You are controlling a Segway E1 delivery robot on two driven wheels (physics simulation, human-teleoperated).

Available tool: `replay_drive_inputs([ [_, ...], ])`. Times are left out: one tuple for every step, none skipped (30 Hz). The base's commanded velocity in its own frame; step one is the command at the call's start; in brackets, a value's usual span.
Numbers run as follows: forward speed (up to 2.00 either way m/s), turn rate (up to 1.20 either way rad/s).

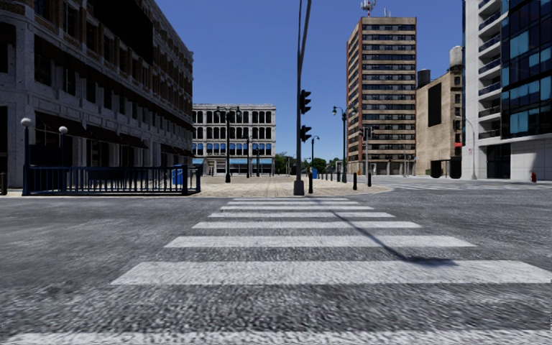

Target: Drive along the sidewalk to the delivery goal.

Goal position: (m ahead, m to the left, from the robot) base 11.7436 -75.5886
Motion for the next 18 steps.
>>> replay_drive_inputs([
  [2.0, 0.0],
  [2.0, 0.0],
  [2.0, 0.0],
  [2.0, 0.0],
  [2.0, 0.0],
  [2.0, 0.0],
  [2.0, 0.0],
  [2.0, 0.0],
  [2.0, 0.0],
  [2.0, 0.0],
  [2.0, 0.0],
  [2.0, 0.0],
  [2.0, 0.0],
  [2.0, 0.0],
  [2.0, 0.0],
  [2.0, 0.0],
  [2.0, 0.0],
  [2.0, 0.0],
])
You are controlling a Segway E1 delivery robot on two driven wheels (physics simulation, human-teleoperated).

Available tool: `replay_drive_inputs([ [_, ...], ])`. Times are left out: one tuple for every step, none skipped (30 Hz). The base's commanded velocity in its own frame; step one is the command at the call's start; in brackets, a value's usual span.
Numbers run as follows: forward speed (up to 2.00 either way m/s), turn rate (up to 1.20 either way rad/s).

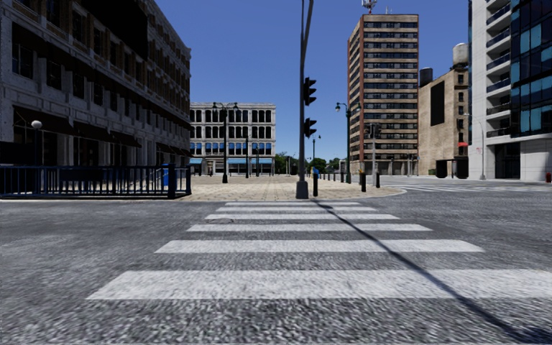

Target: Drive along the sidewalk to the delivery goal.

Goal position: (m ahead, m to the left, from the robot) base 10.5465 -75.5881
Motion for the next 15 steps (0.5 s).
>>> replay_drive_inputs([
  [2.0, 0.0],
  [2.0, 0.0],
  [2.0, 0.0],
  [2.0, 0.0],
  [2.0, 0.0],
  [2.0, 0.0],
  [2.0, 0.0],
  [2.0, 0.0],
  [2.0, 0.0],
  [2.0, 0.0],
  [2.0, 0.0],
  [2.0, 0.0],
  [2.0, 0.02],
  [2.0, 0.03],
  [2.0, 0.03],
])
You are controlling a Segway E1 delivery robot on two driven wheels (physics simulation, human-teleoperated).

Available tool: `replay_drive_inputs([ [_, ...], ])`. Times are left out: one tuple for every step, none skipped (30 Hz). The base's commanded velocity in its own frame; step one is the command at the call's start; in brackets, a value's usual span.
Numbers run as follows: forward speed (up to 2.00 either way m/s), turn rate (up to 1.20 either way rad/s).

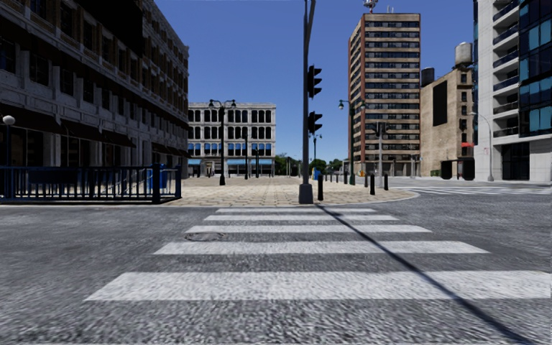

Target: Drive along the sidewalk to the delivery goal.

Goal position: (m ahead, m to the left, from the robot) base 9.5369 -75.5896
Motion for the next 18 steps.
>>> replay_drive_inputs([
  [2.0, 0.04],
  [2.0, 0.04],
  [2.0, 0.06],
  [2.0, 0.06],
  [2.0, 0.03],
  [2.0, 0.0],
  [2.0, 0.0],
  [2.0, 0.0],
  [2.0, 0.0],
  [2.0, 0.0],
  [2.0, 0.0],
  [2.0, 0.0],
  [2.0, 0.0],
  [2.0, 0.01],
  [2.0, 0.07],
  [2.0, 0.09],
  [2.0, 0.13],
  [2.0, 0.16],
])
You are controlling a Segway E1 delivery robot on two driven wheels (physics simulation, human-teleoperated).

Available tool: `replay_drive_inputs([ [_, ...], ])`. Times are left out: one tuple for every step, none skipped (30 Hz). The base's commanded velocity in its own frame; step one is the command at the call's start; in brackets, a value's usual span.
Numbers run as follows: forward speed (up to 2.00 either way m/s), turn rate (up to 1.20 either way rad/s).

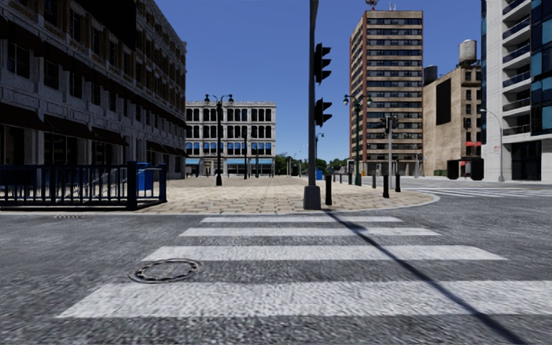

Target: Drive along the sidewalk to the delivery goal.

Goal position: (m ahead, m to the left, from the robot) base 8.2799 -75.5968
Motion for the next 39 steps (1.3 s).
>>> replay_drive_inputs([
  [2.0, 0.19],
  [2.0, 0.24],
  [2.0, 0.29],
  [2.0, 0.36],
  [2.0, 0.38],
  [2.0, 0.38],
  [2.0, 0.38],
  [2.0, 0.38],
  [2.0, 0.38],
  [2.0, 0.38],
  [2.0, 0.38],
  [2.0, 0.38],
  [2.0, 0.38],
  [2.0, 0.29],
  [2.0, 0.29],
  [2.0, 0.13],
  [2.0, 0.0],
  [2.0, 0.0],
  [2.0, 0.0],
  [2.0, 0.0],
  [2.0, 0.0],
  [2.0, 0.0],
  [2.0, 0.0],
  [2.0, 0.0],
  [2.0, 0.0],
  [2.0, 0.0],
  [2.0, 0.0],
  [2.0, 0.0],
  [2.0, 0.0],
  [2.0, 0.0],
  [2.0, 0.0],
  [2.0, 0.0],
  [2.0, 0.0],
  [2.0, 0.0],
  [2.0, 0.0],
  [2.0, 0.0],
  [2.0, 0.0],
  [2.0, 0.0],
  [2.0, 0.0],
])
